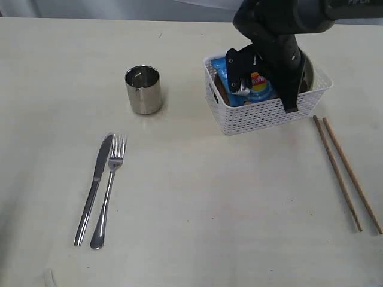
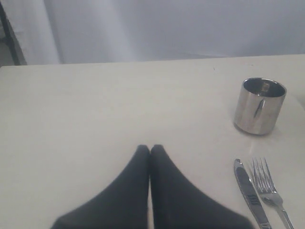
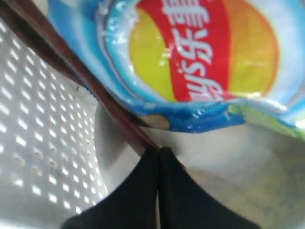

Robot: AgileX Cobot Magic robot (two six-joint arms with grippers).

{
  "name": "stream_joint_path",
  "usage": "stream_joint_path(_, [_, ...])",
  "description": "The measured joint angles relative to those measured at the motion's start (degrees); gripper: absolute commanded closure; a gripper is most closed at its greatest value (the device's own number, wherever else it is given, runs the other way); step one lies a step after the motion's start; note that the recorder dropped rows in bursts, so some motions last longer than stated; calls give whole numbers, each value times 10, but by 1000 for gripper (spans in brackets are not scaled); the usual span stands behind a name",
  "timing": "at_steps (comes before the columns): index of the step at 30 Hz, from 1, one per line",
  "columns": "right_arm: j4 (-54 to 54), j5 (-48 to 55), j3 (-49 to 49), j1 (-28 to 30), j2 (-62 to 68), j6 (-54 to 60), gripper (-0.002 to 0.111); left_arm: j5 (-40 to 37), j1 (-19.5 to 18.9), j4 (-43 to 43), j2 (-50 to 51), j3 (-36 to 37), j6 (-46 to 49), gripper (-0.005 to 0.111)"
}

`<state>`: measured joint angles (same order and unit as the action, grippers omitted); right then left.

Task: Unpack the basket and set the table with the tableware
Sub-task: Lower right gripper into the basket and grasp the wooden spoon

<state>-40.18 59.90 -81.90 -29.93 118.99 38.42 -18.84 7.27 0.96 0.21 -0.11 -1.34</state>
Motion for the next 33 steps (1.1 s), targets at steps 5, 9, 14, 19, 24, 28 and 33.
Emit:
stream_joint_path(5, [3,0,0,0,-35,0,109,0,0,0,0,0,0,107])
stream_joint_path(9, [41,0,0,0,-35,3,90,0,0,0,0,0,0,107])
stream_joint_path(14, [47,-2,0,1,-34,9,66,0,0,0,0,0,0,107])
stream_joint_path(19, [47,-1,0,1,-30,23,79,0,0,0,0,0,0,107])
stream_joint_path(24, [47,1,0,1,-9,26,74,0,0,0,0,0,0,107])
stream_joint_path(28, [37,0,0,1,6,27,60,0,0,0,0,0,0,107])
stream_joint_path(33, [23,0,0,1,14,27,67,0,0,0,0,0,0,107])
